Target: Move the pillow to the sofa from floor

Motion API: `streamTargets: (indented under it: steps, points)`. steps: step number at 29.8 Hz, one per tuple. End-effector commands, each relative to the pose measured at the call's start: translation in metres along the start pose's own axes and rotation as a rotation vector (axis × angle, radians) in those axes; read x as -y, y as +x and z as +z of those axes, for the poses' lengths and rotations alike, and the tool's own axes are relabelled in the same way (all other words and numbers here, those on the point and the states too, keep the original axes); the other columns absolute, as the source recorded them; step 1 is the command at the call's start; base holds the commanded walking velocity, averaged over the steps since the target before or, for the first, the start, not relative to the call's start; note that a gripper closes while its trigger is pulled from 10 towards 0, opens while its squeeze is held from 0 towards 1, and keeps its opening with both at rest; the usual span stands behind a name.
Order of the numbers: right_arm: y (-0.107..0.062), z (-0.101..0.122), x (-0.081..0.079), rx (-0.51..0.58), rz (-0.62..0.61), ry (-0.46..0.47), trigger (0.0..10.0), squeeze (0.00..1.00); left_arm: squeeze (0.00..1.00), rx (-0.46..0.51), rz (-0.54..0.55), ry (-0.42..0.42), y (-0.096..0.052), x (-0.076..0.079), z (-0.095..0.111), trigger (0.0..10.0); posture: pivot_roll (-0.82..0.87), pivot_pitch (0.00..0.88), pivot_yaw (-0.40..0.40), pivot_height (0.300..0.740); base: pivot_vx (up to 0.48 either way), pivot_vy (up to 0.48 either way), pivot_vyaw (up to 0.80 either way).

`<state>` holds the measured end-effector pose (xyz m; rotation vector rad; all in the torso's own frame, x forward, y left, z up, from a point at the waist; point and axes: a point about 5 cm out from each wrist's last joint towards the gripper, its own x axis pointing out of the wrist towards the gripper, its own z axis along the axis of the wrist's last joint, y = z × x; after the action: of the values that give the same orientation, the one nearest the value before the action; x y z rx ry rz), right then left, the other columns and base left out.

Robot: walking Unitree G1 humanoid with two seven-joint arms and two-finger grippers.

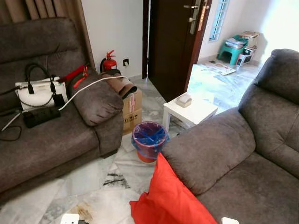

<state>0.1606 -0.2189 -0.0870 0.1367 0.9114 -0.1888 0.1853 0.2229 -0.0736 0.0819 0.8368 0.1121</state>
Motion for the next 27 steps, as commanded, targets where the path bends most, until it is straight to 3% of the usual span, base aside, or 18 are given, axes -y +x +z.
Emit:
streamTargets:
  steps: [1,22,27]
  points:
    - [0.0061,0.006,-0.0368,-0.04,0.116,0.133,10.0,0.0,0.0,-0.053,0.041,-0.05,-0.0035,-0.0181,-0.0094,10.0,0.16,0.093,0.032,0.74,0.0,0.0,0.0]
    - [0.0062,0.0063,-0.037,-0.04,0.116,0.131,10.0,0.0,0.0,-0.054,0.041,-0.038,-0.0033,-0.0178,-0.0091,10.0,0.16,0.092,0.032,0.74,0.0,0.0,0.0]
    - [0.0061,0.0062,-0.0369,-0.04,0.117,0.127,10.0,0.0,0.0,-0.055,0.044,-0.006,-0.0034,-0.0179,-0.0094,10.0,0.16,0.094,0.033,0.74,0.0,-0.382,0.0]
